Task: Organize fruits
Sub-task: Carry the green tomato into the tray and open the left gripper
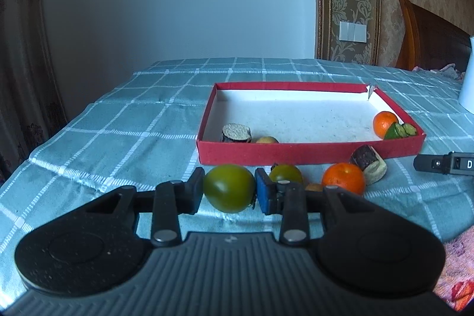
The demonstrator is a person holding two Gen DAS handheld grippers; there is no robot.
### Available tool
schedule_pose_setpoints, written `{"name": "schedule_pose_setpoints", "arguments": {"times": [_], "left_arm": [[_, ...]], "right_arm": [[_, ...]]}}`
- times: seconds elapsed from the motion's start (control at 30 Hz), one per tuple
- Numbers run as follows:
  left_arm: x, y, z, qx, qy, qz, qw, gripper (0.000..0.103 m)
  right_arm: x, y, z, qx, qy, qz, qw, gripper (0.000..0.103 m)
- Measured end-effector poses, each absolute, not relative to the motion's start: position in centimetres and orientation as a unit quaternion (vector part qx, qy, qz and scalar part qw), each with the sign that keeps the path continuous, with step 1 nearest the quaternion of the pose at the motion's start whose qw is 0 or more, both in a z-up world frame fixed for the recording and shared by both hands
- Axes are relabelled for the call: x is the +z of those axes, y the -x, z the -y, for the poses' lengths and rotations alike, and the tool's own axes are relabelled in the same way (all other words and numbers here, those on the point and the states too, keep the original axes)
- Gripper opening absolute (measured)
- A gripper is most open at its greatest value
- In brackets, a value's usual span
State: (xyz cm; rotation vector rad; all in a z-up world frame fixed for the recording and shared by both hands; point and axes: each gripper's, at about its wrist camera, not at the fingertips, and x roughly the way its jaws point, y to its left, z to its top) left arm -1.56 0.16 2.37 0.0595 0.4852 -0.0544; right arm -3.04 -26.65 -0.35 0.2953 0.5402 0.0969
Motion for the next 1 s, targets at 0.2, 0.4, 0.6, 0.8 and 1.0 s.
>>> {"name": "schedule_pose_setpoints", "arguments": {"times": [0.2,0.4,0.6,0.8,1.0], "left_arm": [[2.3,1.1,0.1,-0.027,-0.031,-0.241,0.97,0.033],[1.2,1.0,0.3,-0.027,-0.03,-0.255,0.966,0.033],[1.6,0.8,0.6,-0.029,-0.034,-0.25,0.967,0.033],[2.7,-0.2,1.3,-0.027,-0.044,-0.235,0.971,0.033],[4.3,-2.9,2.1,-0.02,-0.053,-0.214,0.975,0.033]], "right_arm": [[-0.4,3.1,26.9,0.05,-0.153,-0.263,0.951,0.08],[-0.4,3.1,27.0,0.052,-0.156,-0.262,0.951,0.081],[-0.4,3.1,27.0,0.052,-0.156,-0.262,0.951,0.081],[-0.5,3.0,27.0,0.054,-0.161,-0.261,0.95,0.082],[-0.5,3.1,27.2,0.056,-0.165,-0.26,0.95,0.082]]}}
